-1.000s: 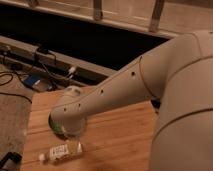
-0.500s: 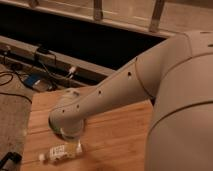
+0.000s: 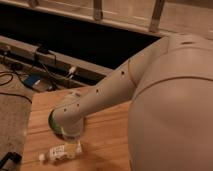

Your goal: Place the bottle in the ceramic bowl

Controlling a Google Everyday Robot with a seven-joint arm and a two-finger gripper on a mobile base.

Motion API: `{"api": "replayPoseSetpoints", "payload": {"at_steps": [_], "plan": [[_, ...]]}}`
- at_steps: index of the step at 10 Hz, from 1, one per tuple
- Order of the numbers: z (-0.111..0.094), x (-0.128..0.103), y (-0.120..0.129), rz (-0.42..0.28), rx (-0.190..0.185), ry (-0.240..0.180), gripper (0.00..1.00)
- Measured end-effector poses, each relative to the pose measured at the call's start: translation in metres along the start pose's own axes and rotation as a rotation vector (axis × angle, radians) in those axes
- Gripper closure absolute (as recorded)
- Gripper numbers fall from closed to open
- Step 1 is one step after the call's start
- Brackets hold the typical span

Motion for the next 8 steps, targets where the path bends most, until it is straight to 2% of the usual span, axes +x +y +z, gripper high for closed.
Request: {"api": "replayPoseSetpoints", "payload": {"at_steps": [1,4,8], "plan": [[0.013,0.001,0.001,-0.003,-0.018,-0.007,0.2],[0.033,-0.001,0.005,-0.02,-0.048,-0.033,0.2],[0.044,-0.009,0.01,-0.055,-0.068,-0.08,0.2]]}}
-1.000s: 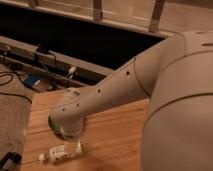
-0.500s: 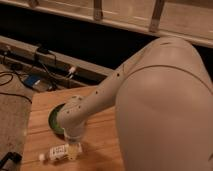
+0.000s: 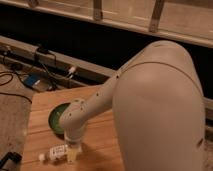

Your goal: Place the bottle in the ceramic bowl

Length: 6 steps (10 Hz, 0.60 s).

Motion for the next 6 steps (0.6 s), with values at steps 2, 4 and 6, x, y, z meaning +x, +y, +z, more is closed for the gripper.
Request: {"api": "replayPoseSetpoints", "payload": {"at_steps": [2,4,6], "plan": [[0.0089,-0.006,0.0019,-0.018,-0.016,-0.026,0.2],[0.0118,-0.0087,0.0018,-0.025,-0.019,-0.04,0.2],[0.012,-0.0093,0.0022,-0.026,-0.02,-0.04,0.2]]}}
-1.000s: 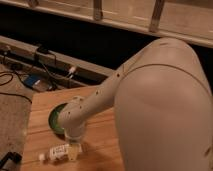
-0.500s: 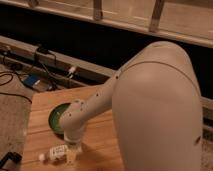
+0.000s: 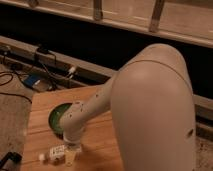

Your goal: Place the bottle in the ceramic bowl

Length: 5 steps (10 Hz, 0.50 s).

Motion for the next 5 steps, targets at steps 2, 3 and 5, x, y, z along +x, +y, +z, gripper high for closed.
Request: {"api": "replayPoseSetpoints", "payload": {"at_steps": [2,3,5], "plan": [[-0.0001,0.0001,0.0,0.0,0.0,0.0,0.2],[0.0001,0.0001,-0.0001,0.001,-0.001,0.001,0.2],[0.0088,-0.0038,-0.0009,-0.01,-0.023,0.006,0.2]]}}
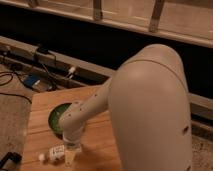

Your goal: Place the bottle in the ceramic bowl

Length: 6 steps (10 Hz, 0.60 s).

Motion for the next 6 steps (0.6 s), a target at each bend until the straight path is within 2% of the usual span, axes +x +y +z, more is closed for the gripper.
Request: {"api": "replayPoseSetpoints", "payload": {"at_steps": [2,4,6], "plan": [[0.018,-0.004,-0.003,-0.023,-0.023,-0.005,0.2],[0.028,-0.006,-0.004,-0.035,-0.038,-0.011,0.22],[0.03,-0.006,-0.003,-0.042,-0.033,-0.013,0.41]]}}
